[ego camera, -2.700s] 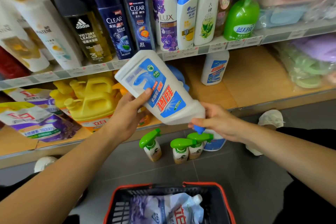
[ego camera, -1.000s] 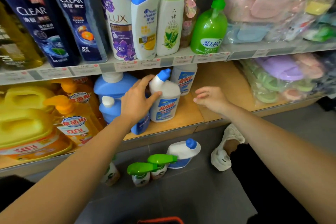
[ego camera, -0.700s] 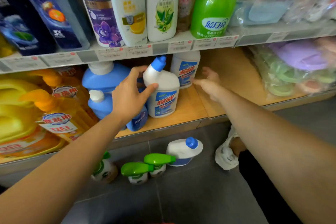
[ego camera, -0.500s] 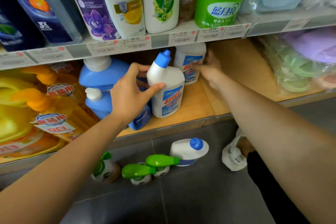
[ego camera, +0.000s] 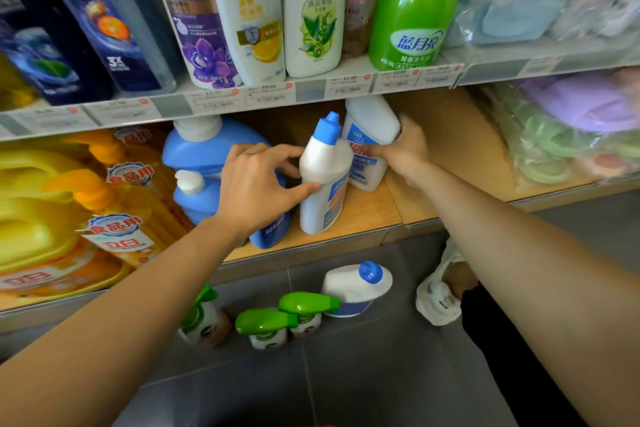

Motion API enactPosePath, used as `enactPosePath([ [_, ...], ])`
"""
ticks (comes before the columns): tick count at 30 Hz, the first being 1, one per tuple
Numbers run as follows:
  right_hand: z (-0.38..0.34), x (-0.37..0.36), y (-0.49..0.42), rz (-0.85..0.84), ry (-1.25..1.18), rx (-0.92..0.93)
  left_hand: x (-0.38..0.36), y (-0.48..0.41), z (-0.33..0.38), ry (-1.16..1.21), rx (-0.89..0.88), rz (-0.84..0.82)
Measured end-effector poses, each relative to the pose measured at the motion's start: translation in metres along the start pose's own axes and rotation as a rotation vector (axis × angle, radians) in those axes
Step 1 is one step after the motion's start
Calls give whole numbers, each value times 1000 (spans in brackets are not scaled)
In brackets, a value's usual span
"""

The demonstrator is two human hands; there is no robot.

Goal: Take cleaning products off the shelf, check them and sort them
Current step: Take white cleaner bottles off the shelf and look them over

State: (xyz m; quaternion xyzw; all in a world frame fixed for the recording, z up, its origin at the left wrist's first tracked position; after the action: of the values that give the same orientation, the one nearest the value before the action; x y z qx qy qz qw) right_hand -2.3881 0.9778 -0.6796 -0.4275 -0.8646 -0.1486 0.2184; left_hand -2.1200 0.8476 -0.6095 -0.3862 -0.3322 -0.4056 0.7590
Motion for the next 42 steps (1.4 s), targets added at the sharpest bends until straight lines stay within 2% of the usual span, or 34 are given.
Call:
enactPosePath([
  [5, -4, 26, 40, -5, 122, 8, 6, 8, 12, -1, 2, -72],
  [12, -45, 58, 108, -223, 339, 44, 46, 41, 29, -4, -52, 25],
  [15, -72, 65, 136, -300, 353, 48, 51, 58, 39, 120, -41, -61],
  [20, -120, 48, 182, -490, 199, 95, 42, 90, 44, 449, 30, -346],
  [23, -142, 21, 205, -596, 65, 133, 40, 109, 46, 612, 46, -451],
  [27, -156, -20, 223, -664, -112, 149, 48, 126, 49, 777, 10, -475],
  [30, -165, -46, 231, -697, -192, 165, 61, 132, 40, 884, 41, -387],
  [33, -174, -70, 238, -731, -182, 205, 76, 138, 23, 887, 93, -303],
  [37, -190, -88, 243, -782, -48, 297, 90, 150, 7, 787, 91, -268],
  [39, -201, -82, 239, -728, -62, 336, 96, 158, -3, 665, 108, -261],
  [42, -215, -74, 237, -669, -101, 421, 103, 172, -18, 349, 143, -247],
])
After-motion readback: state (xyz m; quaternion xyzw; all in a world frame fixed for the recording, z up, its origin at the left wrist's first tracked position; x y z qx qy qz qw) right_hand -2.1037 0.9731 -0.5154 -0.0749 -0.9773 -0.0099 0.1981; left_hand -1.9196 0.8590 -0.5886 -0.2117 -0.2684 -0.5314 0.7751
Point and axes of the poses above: each hand's wrist, its own y-axis away from the middle knuckle, its own x-axis out of the back of the hand, z = x × y, the point moved 7 cm from there along -y, towards the middle knuckle, and after that the axes turned 10 degrees about -z, right-handed, at the moved point
